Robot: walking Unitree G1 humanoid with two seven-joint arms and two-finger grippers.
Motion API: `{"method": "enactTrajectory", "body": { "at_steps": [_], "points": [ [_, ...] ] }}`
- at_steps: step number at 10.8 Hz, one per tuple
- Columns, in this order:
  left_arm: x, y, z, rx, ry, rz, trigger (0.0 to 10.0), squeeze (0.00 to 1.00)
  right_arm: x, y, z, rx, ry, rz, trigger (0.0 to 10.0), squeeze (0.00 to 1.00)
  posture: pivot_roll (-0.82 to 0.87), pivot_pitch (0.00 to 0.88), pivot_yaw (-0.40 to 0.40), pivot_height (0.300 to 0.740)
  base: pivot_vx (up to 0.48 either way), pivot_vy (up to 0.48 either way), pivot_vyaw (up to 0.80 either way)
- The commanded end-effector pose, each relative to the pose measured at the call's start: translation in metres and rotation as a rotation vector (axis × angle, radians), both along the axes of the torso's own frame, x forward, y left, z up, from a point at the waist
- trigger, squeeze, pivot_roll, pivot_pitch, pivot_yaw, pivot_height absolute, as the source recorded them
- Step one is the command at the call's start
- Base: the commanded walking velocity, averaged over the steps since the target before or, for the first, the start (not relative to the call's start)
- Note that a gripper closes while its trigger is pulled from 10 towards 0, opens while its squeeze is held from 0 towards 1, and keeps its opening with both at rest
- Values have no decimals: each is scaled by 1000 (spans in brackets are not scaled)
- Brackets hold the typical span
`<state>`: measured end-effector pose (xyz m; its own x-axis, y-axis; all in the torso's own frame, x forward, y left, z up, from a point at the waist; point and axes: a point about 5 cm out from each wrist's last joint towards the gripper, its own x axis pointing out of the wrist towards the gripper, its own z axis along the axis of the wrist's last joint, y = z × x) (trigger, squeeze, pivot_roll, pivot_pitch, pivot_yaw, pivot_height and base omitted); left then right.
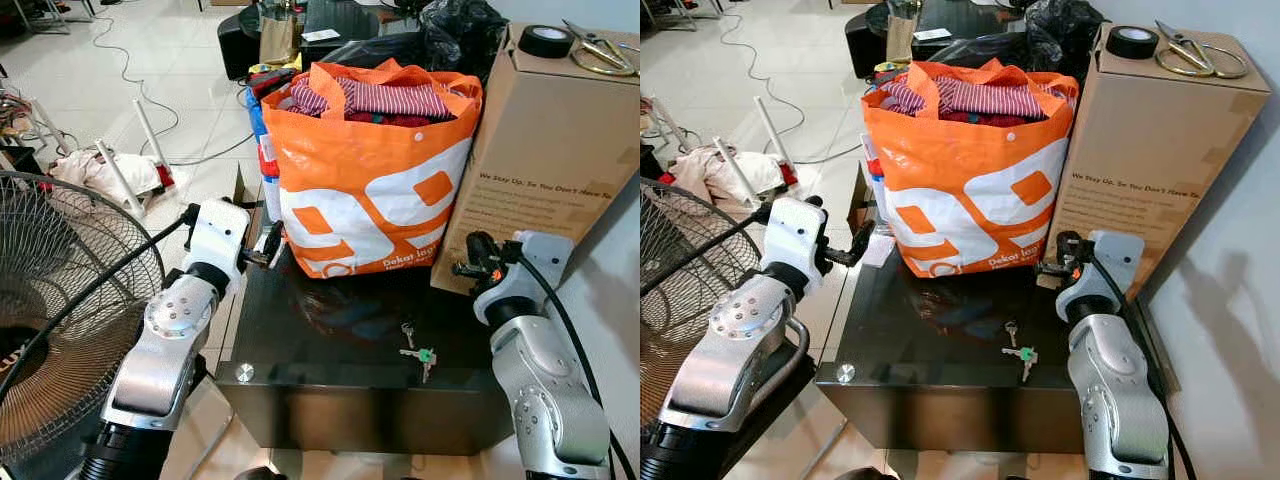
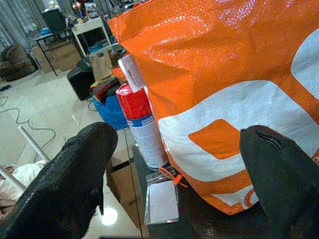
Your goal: Hang keys on a hook
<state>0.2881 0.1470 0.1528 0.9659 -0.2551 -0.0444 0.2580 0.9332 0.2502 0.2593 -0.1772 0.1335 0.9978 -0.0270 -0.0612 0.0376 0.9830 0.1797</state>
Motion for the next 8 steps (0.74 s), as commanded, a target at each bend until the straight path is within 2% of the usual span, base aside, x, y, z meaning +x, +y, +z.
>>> {"method": "enactTrajectory", "body": {
  "at_steps": [1,8],
  "points": [
    [0,0,-3,7,16,-2,10000,0,1,-2,5,-6,-9,-7,10000,0,-60,0,73,740,0,0,0],
    [0,4,-3,6,15,28,10000,0,9,3,6,-23,2,11,10000,0,-36,0,52,740,0,0,0]
  ]
}}
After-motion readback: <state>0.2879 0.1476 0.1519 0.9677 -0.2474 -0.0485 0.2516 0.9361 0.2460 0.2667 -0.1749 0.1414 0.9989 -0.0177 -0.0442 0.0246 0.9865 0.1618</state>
